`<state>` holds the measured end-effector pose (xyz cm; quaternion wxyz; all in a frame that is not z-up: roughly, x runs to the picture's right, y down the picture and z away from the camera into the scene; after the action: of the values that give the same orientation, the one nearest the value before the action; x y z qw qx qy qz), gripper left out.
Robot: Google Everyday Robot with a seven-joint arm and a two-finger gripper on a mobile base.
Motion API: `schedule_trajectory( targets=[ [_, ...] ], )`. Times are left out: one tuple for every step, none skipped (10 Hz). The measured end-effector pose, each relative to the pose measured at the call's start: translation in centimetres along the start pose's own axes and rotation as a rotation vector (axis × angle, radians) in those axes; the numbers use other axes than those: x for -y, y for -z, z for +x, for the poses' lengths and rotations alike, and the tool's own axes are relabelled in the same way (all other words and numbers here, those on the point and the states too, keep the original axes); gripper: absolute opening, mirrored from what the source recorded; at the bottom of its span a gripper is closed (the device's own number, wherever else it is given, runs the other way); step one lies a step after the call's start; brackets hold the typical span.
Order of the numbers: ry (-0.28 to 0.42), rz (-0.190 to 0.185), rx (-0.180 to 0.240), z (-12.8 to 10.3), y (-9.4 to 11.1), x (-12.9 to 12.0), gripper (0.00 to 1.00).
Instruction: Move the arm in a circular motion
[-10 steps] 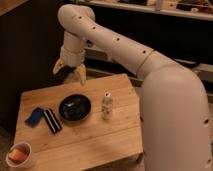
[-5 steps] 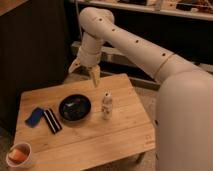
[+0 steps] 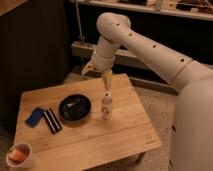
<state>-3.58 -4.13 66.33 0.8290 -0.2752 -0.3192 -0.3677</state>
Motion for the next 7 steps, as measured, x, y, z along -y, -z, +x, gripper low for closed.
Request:
schedule_trajectory(
  targets=[
    [-0.04,0.009,-0.001,0.8,0.0,-1.3,0.8],
    [-0.089,0.015,0.0,1.8,-0.2,-2.8,0.8],
    [-0.125,0.02,0.001,2.5,-0.2,-4.3,0.8],
    [-0.187,0.025,0.002,3.7,-0.3,-7.4,0.8],
    [-0.231,0.032,-0.001,4.4,-0.3,-9.8,0.8],
    [-0.275,0.04,-0.004,5.1,-0.3,-12.4,0.8],
    [-0.315,0.051,-0.007,5.5,-0.3,-15.1,0.8]
  ],
)
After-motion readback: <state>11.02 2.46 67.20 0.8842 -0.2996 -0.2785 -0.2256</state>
